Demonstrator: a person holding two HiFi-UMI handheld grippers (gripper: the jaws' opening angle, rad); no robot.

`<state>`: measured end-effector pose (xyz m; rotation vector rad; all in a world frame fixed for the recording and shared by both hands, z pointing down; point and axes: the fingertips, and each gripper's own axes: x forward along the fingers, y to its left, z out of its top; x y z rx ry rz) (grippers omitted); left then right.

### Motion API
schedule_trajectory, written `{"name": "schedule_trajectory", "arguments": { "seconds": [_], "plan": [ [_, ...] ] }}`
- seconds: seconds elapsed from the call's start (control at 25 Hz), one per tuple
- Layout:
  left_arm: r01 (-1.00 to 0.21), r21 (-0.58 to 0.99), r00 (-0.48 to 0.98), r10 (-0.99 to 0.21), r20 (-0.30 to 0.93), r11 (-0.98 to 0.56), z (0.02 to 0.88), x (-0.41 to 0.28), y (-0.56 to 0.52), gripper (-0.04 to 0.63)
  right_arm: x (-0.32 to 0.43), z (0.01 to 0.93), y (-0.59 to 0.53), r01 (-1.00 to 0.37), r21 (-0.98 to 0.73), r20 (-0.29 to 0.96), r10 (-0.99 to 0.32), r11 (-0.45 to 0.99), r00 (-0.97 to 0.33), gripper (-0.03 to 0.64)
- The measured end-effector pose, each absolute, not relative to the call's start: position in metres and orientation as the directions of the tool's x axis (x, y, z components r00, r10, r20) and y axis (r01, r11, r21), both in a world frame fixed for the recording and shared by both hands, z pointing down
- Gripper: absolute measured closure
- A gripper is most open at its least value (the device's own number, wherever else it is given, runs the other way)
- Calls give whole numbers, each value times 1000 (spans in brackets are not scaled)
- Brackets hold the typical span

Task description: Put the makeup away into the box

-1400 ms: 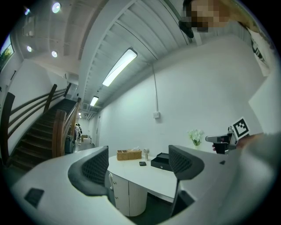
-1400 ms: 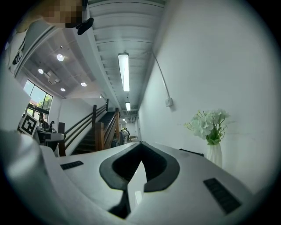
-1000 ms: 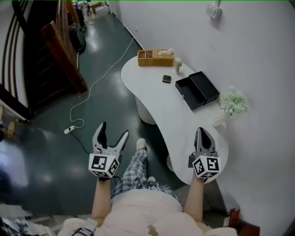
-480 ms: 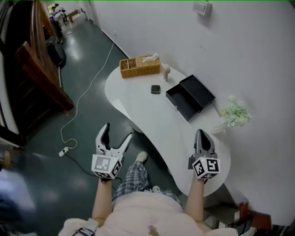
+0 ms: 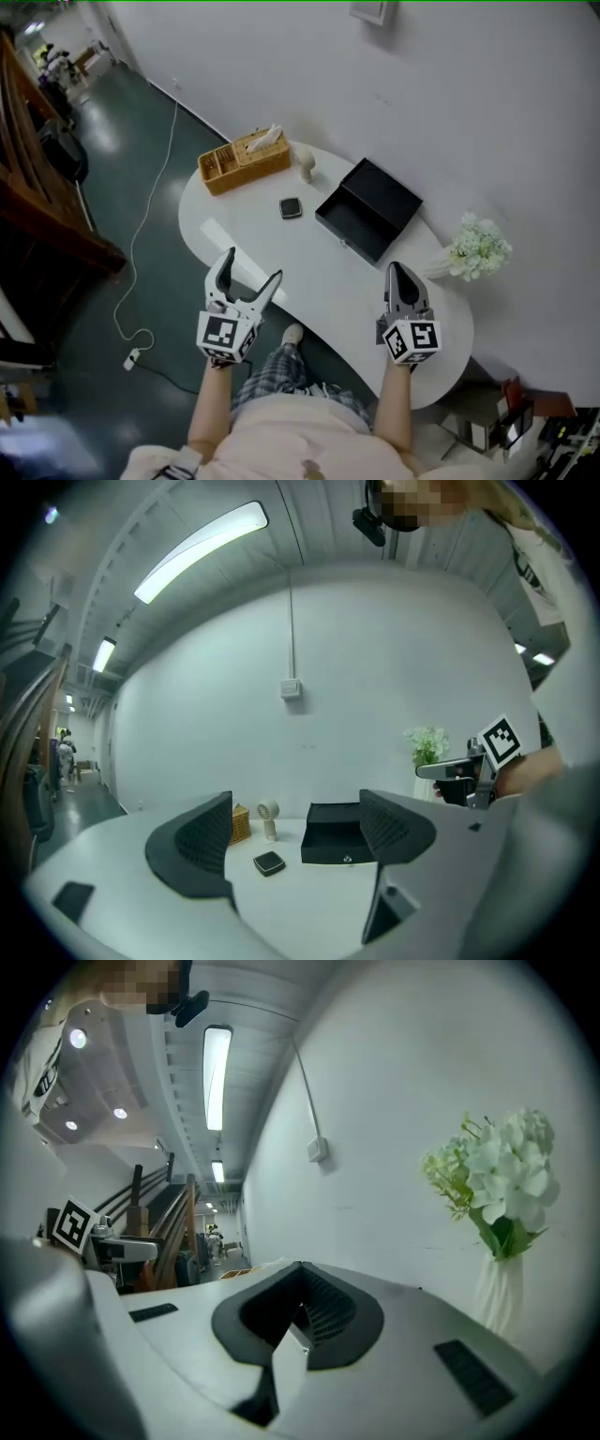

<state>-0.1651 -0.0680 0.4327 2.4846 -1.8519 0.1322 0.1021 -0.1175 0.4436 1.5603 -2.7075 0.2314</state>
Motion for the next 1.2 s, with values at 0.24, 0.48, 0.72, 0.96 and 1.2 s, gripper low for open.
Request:
{"name": "schedule_trajectory", "arguments": {
  "seconds": [0.24, 0.48, 0.72, 0.96, 1.2],
  "plan": [
    [-919, -5, 393, -915, 95, -395, 437, -167, -132, 189, 101, 446, -146, -911, -126, 93, -910, 392, -404, 601],
    [-869, -10, 492, -866, 89, -494, 437, -157, -186, 189, 108, 448, -165, -950, -138, 100, -950, 280, -295, 600],
    [-829, -17, 556, -827, 85, -559, 437, -143, -224, 189, 111, 451, -174, -965, -138, 109, -965, 222, -238, 601],
    [-827, -17, 560, -825, 81, -563, 442, -134, -241, 189, 115, 448, -187, -965, -122, 95, -965, 232, -244, 600],
    [-824, -14, 560, -817, 135, -567, 462, -130, -253, 189, 112, 452, -199, -961, -127, 97, -961, 246, -258, 601]
  ]
}}
